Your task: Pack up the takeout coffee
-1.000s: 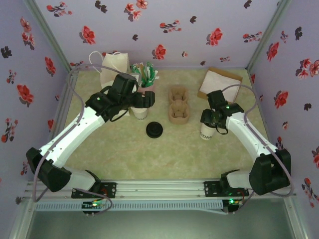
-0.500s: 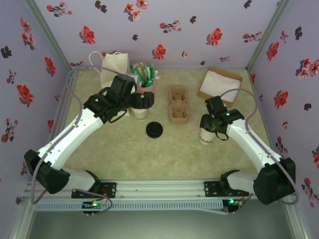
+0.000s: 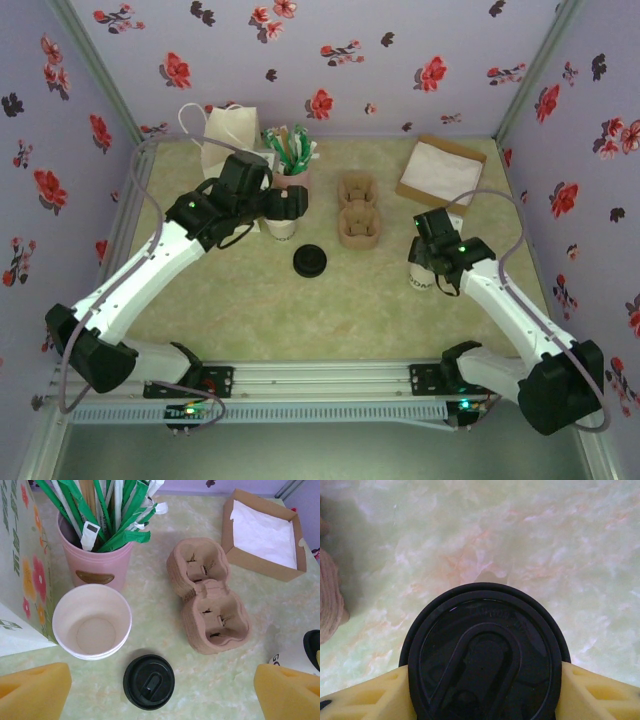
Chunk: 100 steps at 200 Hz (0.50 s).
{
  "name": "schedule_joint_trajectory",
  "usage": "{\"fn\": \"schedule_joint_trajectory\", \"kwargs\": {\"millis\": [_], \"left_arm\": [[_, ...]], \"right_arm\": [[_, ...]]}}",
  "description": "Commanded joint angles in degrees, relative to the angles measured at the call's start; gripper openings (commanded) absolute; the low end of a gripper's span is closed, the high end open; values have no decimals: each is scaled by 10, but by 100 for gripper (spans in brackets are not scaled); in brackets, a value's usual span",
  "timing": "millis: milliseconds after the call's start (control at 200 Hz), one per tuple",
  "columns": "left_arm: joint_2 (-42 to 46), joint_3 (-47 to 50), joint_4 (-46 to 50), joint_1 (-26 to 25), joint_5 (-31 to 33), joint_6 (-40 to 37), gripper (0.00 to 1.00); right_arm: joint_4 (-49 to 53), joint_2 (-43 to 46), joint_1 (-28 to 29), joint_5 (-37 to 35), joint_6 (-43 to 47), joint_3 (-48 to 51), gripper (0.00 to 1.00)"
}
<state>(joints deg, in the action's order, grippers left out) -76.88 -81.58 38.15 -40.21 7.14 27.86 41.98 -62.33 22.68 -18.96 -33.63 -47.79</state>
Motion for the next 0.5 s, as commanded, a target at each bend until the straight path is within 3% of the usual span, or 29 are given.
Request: {"fn": "schedule_joint_trajectory", "kwargs": {"millis": [0,320,495], "left_arm": [[15,6,-13,2,13,-8,95],[15,10,-20,2,15,-11,95],[15,12,-20,2,19,-13,95]], "right_arm": [[-23,-3,3,-61,-2,-4,64],[-86,-42,-4,-115,9,-24,64],[-130,-80,-38,-99,13,-35,64]]}}
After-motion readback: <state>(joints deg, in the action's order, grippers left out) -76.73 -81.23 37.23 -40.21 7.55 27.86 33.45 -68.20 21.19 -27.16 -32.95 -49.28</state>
